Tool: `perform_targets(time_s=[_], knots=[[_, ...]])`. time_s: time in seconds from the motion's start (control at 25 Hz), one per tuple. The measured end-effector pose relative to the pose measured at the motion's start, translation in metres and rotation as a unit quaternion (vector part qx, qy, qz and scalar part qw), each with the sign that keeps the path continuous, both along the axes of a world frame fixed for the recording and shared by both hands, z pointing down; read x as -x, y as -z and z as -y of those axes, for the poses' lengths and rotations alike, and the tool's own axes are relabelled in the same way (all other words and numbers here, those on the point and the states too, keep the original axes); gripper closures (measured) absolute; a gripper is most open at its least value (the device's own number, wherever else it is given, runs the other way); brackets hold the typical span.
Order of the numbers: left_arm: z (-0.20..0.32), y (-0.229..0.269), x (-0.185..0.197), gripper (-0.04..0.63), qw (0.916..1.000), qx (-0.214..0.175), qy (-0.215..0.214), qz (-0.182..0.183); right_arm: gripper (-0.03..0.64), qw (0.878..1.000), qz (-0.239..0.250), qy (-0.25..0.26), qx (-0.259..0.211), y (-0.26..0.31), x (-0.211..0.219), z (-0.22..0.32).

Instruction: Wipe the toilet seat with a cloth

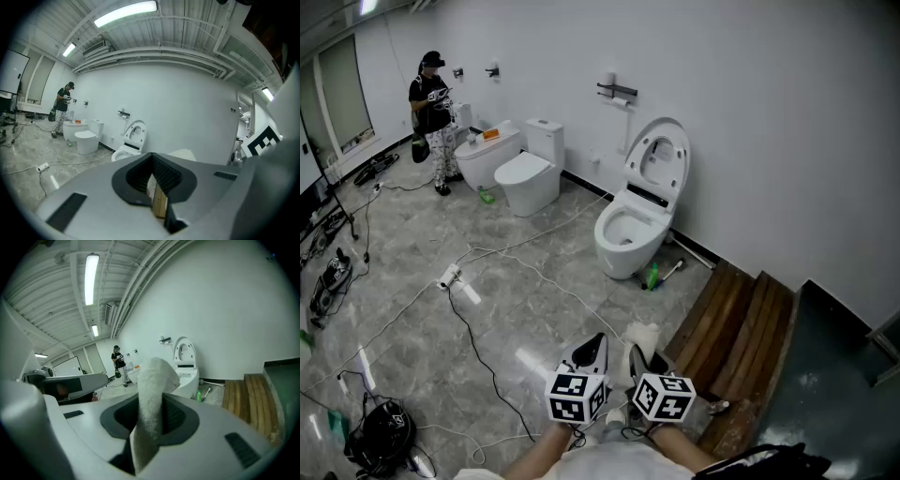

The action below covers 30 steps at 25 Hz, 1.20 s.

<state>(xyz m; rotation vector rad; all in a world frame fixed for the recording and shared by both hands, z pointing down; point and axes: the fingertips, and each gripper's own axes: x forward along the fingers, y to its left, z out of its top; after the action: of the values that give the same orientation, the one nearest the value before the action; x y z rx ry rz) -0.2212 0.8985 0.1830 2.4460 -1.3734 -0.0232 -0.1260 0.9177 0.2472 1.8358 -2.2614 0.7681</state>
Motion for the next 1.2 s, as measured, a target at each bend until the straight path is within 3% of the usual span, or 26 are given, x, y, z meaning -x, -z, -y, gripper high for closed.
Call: perform_targets(time_s=[0.68,1.2], knots=[[0.074,-0.017,-0.027,0.586,0.9997,0.010,-0.015,0.018,0.517,0.999,0.009,-0.053,0.009,-0.014,-0.046,0.075],[0.164,-0.003,-0.050,0.586,0.9997,-0.002,-0.002,0.023,0.517,0.999,0.006,-0.047,0.008,-0.004,-0.076,0.170]])
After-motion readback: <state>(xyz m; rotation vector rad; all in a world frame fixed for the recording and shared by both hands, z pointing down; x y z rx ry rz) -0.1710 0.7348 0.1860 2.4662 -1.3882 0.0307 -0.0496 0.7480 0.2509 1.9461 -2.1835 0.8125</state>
